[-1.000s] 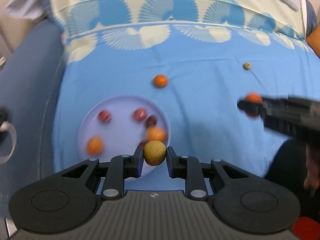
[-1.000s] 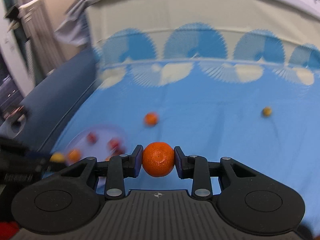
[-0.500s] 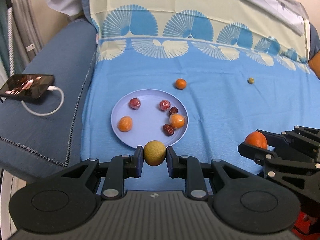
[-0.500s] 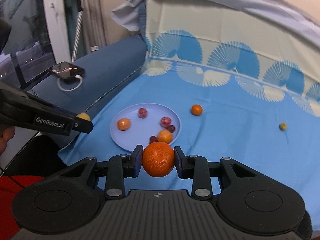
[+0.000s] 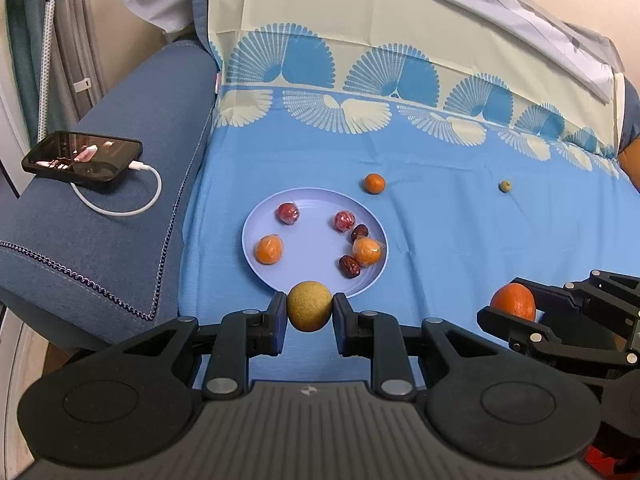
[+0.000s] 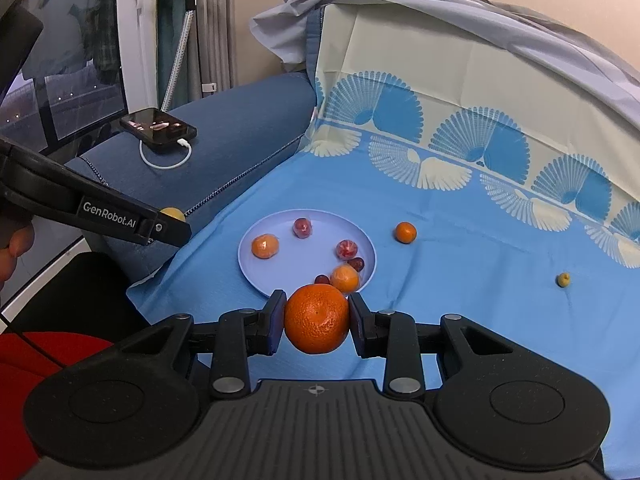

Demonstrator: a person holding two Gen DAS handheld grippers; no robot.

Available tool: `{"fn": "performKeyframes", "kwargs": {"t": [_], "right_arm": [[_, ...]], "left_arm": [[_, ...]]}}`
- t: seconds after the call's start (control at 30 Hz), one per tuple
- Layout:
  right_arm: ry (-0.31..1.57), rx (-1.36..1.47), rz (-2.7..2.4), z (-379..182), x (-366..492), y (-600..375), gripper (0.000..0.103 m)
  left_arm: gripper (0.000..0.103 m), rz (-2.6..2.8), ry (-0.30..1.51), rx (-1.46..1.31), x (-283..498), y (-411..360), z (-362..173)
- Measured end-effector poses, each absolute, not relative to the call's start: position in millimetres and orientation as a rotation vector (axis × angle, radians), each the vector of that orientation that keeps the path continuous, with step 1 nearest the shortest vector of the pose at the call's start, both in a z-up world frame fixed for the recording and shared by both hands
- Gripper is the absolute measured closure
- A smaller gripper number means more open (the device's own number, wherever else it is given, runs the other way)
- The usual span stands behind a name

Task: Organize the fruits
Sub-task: 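Carry the yellow fruit in the left gripper to the plate while the right carries the mandarin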

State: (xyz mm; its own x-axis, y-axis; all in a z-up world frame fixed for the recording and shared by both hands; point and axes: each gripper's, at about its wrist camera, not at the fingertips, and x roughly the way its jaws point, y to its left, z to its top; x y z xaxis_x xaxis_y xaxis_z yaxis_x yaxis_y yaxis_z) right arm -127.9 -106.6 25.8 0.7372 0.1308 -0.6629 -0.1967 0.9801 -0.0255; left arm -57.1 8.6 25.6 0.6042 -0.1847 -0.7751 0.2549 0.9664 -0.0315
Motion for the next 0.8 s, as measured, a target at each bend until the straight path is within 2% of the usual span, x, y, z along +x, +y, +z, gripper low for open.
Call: {"fn": "performKeyframes", "kwargs": {"t": [0.8], "right_arm": [[0.781, -0.078, 0.186, 11.0, -113.0, -109.1, 0.068]], "left_arm": [[0.077, -0.264, 0.937, 0.087, -39.6, 7.9, 10.5]]}}
